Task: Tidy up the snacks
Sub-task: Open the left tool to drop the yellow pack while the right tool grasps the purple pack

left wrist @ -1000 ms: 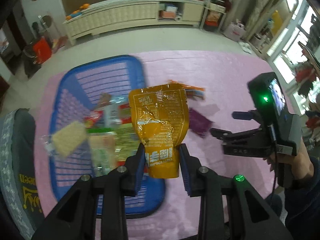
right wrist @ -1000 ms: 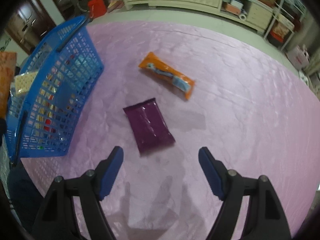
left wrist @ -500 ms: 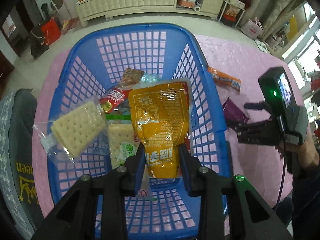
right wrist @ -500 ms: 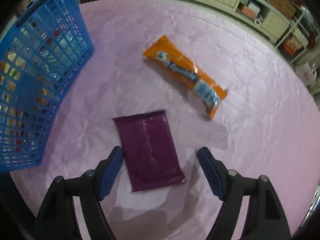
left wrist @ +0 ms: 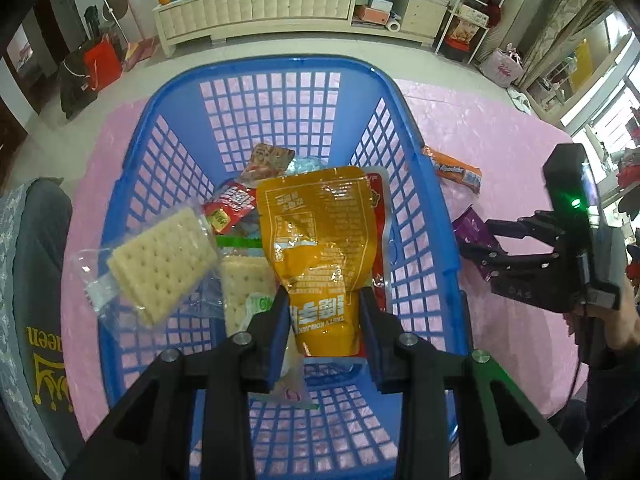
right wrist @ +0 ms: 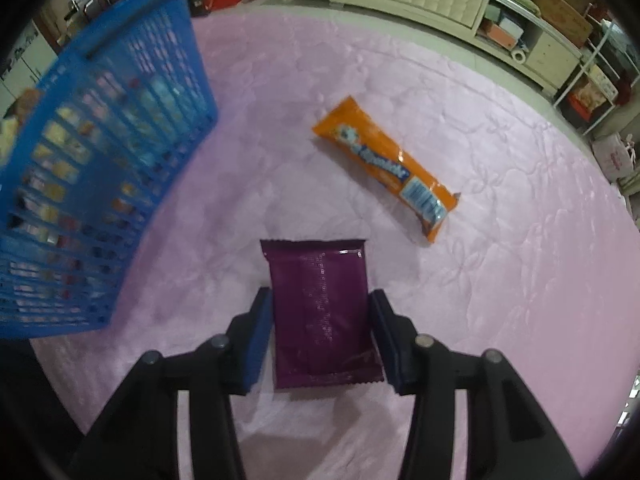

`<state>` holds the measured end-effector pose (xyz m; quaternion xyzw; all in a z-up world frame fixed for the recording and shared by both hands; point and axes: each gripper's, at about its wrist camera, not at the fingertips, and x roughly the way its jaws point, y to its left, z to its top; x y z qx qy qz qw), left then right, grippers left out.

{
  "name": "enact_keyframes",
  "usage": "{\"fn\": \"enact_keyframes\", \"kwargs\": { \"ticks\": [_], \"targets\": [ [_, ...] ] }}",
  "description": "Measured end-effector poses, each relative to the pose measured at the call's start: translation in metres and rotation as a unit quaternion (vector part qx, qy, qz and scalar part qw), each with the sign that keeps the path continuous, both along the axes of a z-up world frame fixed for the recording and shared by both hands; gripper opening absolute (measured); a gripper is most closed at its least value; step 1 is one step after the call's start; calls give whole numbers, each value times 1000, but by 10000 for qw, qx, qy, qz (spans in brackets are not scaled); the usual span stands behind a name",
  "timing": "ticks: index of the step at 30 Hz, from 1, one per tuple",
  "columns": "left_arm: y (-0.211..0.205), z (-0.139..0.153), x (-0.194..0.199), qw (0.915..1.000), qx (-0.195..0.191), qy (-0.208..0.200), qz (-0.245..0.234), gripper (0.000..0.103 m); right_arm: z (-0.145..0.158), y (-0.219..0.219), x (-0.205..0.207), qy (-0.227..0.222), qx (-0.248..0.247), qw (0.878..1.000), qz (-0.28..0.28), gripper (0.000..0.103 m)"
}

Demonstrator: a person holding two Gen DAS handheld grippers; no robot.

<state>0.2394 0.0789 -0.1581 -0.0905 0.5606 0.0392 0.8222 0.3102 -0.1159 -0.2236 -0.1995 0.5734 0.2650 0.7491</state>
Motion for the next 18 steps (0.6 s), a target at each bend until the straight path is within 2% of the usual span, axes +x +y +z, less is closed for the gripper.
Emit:
{"fn": "enact_keyframes", "kwargs": {
  "ticks": [6, 10, 13, 15, 18],
  "targets": [
    [6, 11, -9, 9999, -107, -114, -51, 32, 48, 8, -16, -327, 186, 9993, 55, 53],
    [15, 23, -7, 9995, -14, -251, -170, 35, 83, 17, -29, -511, 385, 9979, 73, 53],
    [26, 26, -1, 9993, -95, -298, -190, 44, 102, 24, -39, -648, 448, 9968, 107, 53],
    [33, 26, 4, 9993, -77, -300, -221, 54, 112, 27, -43, -749, 478, 9960, 133, 53],
    [41, 30, 5, 9990, -83, -373, -231, 59, 124, 32, -43, -735, 636, 9952, 96, 53]
  ]
}}
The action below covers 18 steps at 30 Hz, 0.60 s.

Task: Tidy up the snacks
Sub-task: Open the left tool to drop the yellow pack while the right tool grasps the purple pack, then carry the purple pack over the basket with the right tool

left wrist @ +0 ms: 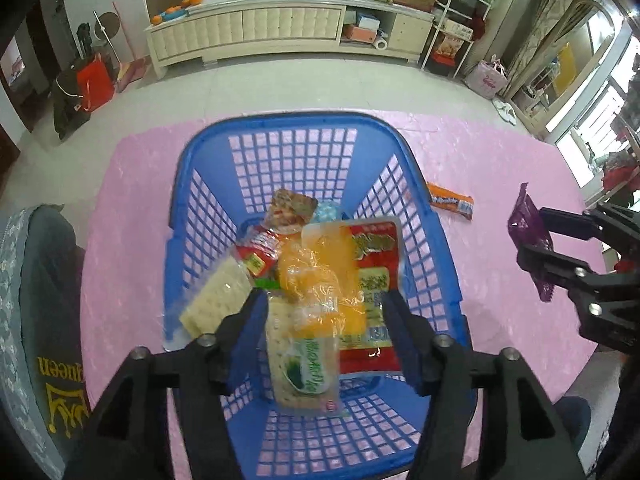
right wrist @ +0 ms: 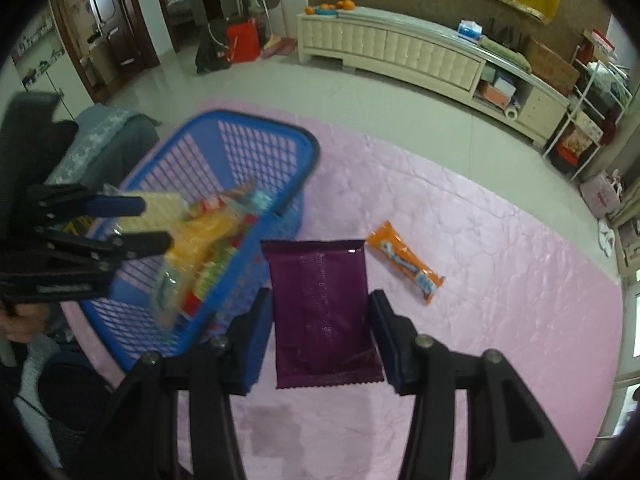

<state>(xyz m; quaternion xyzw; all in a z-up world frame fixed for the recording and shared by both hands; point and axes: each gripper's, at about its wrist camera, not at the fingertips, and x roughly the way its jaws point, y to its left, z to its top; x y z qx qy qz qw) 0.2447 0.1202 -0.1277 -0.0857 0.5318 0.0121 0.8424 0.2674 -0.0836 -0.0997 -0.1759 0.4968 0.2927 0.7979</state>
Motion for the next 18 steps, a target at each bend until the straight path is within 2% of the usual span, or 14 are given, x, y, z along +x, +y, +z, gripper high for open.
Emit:
{"fn": "enact_keyframes", "kwargs": {
  "ticks": [2, 5, 8, 12, 18],
  "targets": [
    [7, 5, -4, 9998, -145, -105, 8, 59, 5, 4, 2, 56, 137, 9999, -61, 53],
    [21, 13, -11, 9995, -169, -241, 131, 62, 7, 15, 8, 121, 287, 9994, -122, 53],
    [38, 21, -20, 9989, -249, -323, 231, 62, 9, 31, 11, 42, 182, 9994, -294, 53],
    [55, 29, -33, 9985, 29, -415, 359, 62, 11, 53, 12, 44, 234, 9994, -254, 53],
    [75, 26, -40, 9984, -201, -385, 361, 62, 5, 89, 12, 257, 344, 9990, -77, 53]
  ]
}}
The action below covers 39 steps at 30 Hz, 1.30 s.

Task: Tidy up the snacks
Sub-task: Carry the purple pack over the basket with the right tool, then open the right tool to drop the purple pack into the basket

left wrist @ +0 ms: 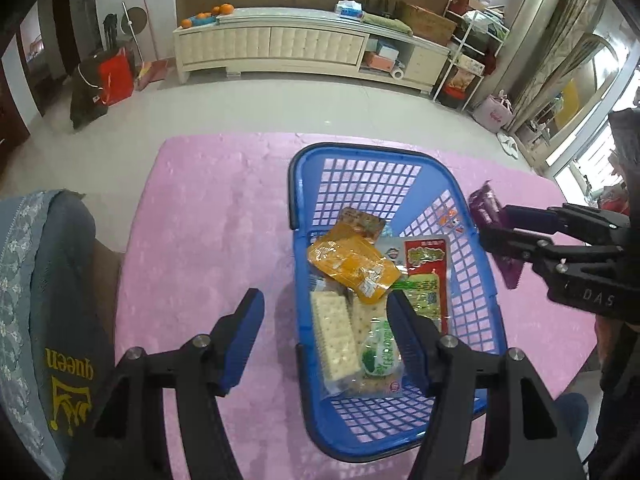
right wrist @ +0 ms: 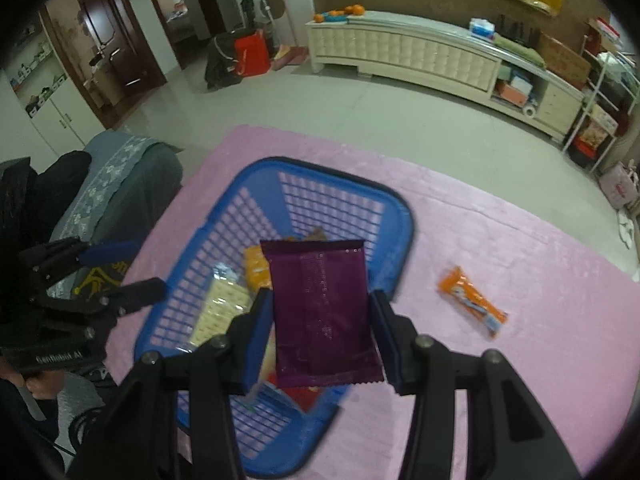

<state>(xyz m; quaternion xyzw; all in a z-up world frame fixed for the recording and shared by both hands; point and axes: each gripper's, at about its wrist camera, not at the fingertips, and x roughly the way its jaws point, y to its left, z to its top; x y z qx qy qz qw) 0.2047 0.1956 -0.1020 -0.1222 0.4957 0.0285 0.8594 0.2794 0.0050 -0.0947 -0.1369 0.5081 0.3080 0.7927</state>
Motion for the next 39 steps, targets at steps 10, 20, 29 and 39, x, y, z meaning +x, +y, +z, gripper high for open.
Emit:
{"fn": "enact_keyframes", "kwargs": {
  "ticks": [10, 20, 29, 39],
  "targets": [
    [9, -1, -1, 9996, -232, -108, -109, 62, -26, 41, 7, 197, -424, 9988, 151, 53],
    [6, -6, -5, 9997, -235, -1, 2, 62, -34, 35, 4, 392, -396, 9983, 180, 54],
    [-10, 1, -9, 9999, -2, 88, 59, 62, -20, 14, -1, 367, -123, 9989, 253, 77],
    [-45, 18, 4, 9997, 244, 75, 29, 62, 13, -52, 23, 74, -238, 9997, -43, 77]
  ]
}}
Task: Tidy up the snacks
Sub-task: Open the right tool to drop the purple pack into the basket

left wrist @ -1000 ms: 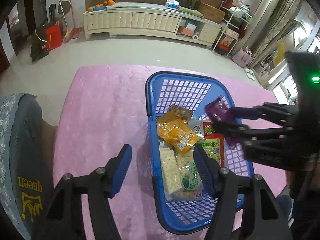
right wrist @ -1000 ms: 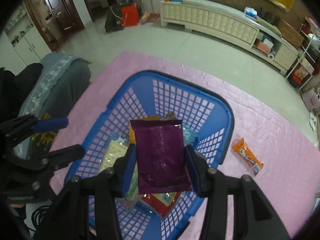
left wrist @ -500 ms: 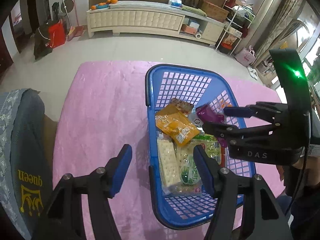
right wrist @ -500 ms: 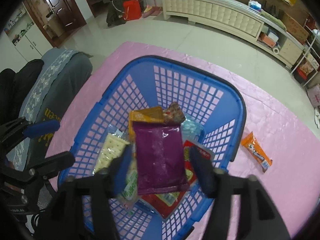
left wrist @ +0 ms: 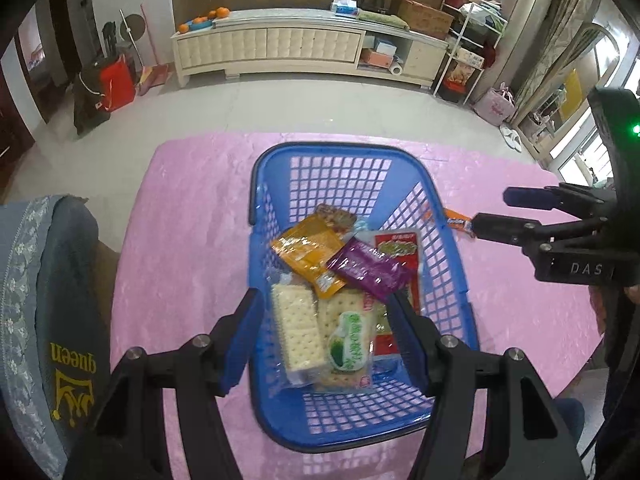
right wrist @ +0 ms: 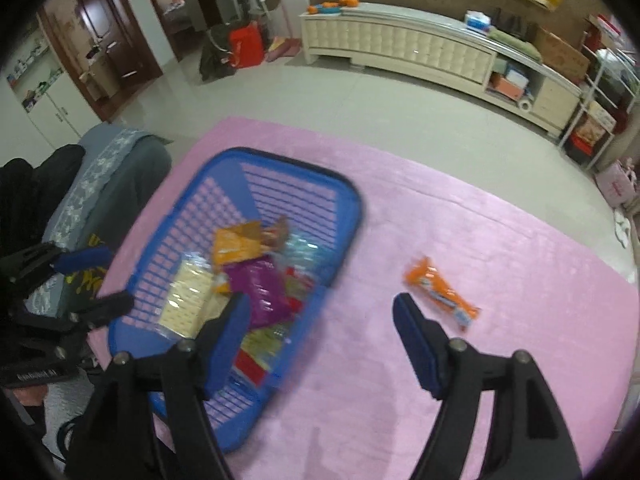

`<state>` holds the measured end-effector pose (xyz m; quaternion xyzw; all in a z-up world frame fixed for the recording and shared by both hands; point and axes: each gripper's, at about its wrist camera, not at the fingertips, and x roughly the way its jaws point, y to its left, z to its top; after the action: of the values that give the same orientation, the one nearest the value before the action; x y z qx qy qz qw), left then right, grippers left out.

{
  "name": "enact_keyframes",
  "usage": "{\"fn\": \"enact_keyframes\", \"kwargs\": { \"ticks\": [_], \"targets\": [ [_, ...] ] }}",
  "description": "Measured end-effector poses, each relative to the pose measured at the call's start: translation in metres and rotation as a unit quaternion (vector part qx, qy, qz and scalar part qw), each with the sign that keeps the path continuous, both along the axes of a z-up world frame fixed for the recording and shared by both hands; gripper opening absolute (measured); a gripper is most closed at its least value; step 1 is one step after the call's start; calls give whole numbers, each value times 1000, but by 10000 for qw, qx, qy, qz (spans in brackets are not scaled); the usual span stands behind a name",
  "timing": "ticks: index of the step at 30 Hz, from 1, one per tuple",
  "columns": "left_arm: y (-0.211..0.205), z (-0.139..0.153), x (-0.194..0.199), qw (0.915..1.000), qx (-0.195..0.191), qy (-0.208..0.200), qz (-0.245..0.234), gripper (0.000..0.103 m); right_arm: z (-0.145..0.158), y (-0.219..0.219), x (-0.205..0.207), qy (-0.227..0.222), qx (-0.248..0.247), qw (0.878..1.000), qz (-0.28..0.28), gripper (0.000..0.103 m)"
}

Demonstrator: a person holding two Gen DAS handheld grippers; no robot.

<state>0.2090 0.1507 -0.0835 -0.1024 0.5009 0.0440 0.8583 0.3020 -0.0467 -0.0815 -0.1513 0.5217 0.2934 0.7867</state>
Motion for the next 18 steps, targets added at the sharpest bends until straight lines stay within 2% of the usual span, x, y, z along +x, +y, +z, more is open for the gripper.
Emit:
{"fn": "enact_keyframes", "kwargs": {
  "ticks": [2, 6, 9, 13, 18],
  "targets": [
    [-3, 1, 7, 9999, 25, -25, 166, 62, 0, -11, 5, -80, -70, 9999, -32, 77],
    [-7, -6, 26, 9988, -231, 48, 425, 62, -7, -32, 22, -65, -55, 9998, -168, 77],
    [-15, -17, 41, 9987, -144, 180, 446, 62, -20, -42, 37, -22, -105, 9996, -243, 77],
    [-20, -34, 60, 9982, -170, 406, 418, 62, -47, -48, 50, -197, -537, 9983, -112, 77],
    [-26, -56, 80, 9981, 95, 465, 401, 62, -89, -55, 66, -68, -616, 9980, 106, 77]
  ]
}}
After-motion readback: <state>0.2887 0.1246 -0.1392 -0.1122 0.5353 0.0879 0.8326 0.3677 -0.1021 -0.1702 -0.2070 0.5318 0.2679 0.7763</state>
